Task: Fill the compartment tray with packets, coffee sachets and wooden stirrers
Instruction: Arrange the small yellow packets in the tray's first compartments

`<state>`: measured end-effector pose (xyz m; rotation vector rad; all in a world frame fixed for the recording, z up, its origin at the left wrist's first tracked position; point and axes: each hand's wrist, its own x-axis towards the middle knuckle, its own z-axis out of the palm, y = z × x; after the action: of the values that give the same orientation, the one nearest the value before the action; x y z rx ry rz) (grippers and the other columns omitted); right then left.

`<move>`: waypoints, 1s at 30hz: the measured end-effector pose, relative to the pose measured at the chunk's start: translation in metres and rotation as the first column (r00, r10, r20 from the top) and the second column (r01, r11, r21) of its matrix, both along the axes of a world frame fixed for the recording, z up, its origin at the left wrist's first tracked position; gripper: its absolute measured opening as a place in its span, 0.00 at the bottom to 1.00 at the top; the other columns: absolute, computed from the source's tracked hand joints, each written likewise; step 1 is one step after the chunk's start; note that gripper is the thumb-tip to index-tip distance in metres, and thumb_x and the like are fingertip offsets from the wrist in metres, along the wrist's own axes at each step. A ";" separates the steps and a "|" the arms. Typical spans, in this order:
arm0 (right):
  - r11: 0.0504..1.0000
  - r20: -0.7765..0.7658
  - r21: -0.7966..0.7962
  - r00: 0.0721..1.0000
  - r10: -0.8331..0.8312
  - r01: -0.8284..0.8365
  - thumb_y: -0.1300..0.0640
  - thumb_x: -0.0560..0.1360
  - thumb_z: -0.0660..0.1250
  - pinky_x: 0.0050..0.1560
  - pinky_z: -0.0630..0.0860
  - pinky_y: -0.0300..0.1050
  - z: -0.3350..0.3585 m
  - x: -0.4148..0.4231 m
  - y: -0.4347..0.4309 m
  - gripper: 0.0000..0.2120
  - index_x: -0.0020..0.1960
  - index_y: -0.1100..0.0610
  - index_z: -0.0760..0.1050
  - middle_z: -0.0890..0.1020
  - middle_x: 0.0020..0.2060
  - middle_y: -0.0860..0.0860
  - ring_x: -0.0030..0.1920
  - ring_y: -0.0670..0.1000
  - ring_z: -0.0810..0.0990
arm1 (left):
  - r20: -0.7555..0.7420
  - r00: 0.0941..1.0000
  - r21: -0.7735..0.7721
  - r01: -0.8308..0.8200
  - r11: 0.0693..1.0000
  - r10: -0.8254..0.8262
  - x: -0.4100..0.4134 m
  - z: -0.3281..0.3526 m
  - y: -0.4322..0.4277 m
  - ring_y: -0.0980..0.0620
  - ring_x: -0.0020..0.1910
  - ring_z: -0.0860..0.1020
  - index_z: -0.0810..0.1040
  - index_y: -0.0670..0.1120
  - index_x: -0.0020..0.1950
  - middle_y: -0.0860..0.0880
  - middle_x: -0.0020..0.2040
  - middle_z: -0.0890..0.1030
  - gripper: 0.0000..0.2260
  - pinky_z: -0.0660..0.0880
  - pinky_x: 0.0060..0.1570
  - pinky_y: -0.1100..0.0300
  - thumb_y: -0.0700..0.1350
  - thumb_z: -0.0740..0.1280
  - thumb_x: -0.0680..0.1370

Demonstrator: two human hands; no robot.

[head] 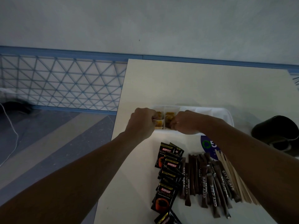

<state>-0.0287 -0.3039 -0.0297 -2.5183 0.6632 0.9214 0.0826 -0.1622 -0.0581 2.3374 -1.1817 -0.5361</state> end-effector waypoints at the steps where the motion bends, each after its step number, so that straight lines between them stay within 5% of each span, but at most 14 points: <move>1: 1.000 -0.003 0.004 1.000 0.005 -0.005 0.58 0.83 0.53 0.61 0.76 0.51 -0.002 -0.001 -0.001 0.18 0.64 0.55 0.79 0.79 0.61 0.54 0.60 0.56 0.77 | 0.000 1.000 -0.002 0.006 1.000 -0.006 0.000 0.000 0.000 0.44 0.44 0.81 0.84 0.47 0.52 0.45 0.46 0.84 0.10 0.80 0.44 0.52 0.37 0.68 0.74; 7: 0.998 0.075 0.061 0.997 -0.009 0.004 0.47 0.81 0.61 0.62 0.75 0.51 -0.007 -0.003 -0.007 0.15 0.64 0.47 0.80 0.81 0.59 0.50 0.59 0.55 0.77 | -0.004 1.000 -0.002 0.013 1.000 -0.013 -0.001 0.002 0.001 0.46 0.43 0.81 0.84 0.46 0.52 0.46 0.45 0.84 0.10 0.79 0.42 0.55 0.37 0.68 0.74; 10: 0.999 0.038 0.046 0.999 0.027 -0.029 0.42 0.82 0.58 0.54 0.73 0.46 -0.002 -0.001 -0.004 0.19 0.64 0.50 0.79 0.79 0.48 0.48 0.54 0.53 0.76 | -0.001 1.000 0.012 0.006 1.000 -0.006 -0.001 0.003 0.000 0.47 0.42 0.80 0.85 0.47 0.50 0.47 0.43 0.84 0.10 0.71 0.37 0.61 0.37 0.68 0.74; 13: 0.999 -0.024 0.026 0.999 0.039 -0.038 0.49 0.83 0.57 0.51 0.69 0.45 0.001 0.008 0.002 0.17 0.65 0.54 0.77 0.79 0.57 0.52 0.59 0.56 0.76 | -0.007 1.000 0.008 0.000 1.000 0.000 -0.002 0.004 0.000 0.48 0.40 0.80 0.85 0.48 0.50 0.48 0.42 0.84 0.10 0.67 0.33 0.64 0.37 0.67 0.74; 19: 0.998 -0.027 0.040 0.999 0.041 -0.040 0.51 0.81 0.56 0.40 0.66 0.44 -0.008 0.007 0.000 0.13 0.39 0.51 0.70 0.75 0.41 0.50 0.40 0.49 0.72 | 0.004 1.000 0.002 0.000 1.000 0.000 -0.002 0.005 0.000 0.49 0.41 0.79 0.85 0.46 0.51 0.47 0.43 0.84 0.11 0.66 0.33 0.67 0.35 0.66 0.74; 27: 0.994 -0.057 0.065 0.994 -0.088 0.092 0.53 0.81 0.61 0.60 0.74 0.51 -0.006 0.013 -0.003 0.15 0.62 0.59 0.78 0.80 0.59 0.57 0.61 0.59 0.78 | -0.007 1.000 -0.007 -0.010 1.000 0.010 -0.002 0.004 0.000 0.48 0.41 0.80 0.84 0.46 0.52 0.46 0.44 0.84 0.11 0.73 0.37 0.61 0.35 0.67 0.75; 30: 0.991 -0.059 0.079 0.993 -0.105 0.110 0.53 0.78 0.66 0.62 0.76 0.53 -0.009 0.012 -0.009 0.16 0.63 0.58 0.78 0.81 0.59 0.57 0.60 0.59 0.79 | -0.006 1.000 -0.002 -0.018 1.000 0.018 -0.003 0.005 0.000 0.48 0.40 0.80 0.84 0.46 0.52 0.46 0.43 0.84 0.11 0.71 0.35 0.64 0.35 0.67 0.74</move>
<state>-0.0163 -0.3126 -0.0386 -2.3683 0.7550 0.9624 0.0793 -0.1623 -0.0531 2.3412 -1.1572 -0.5352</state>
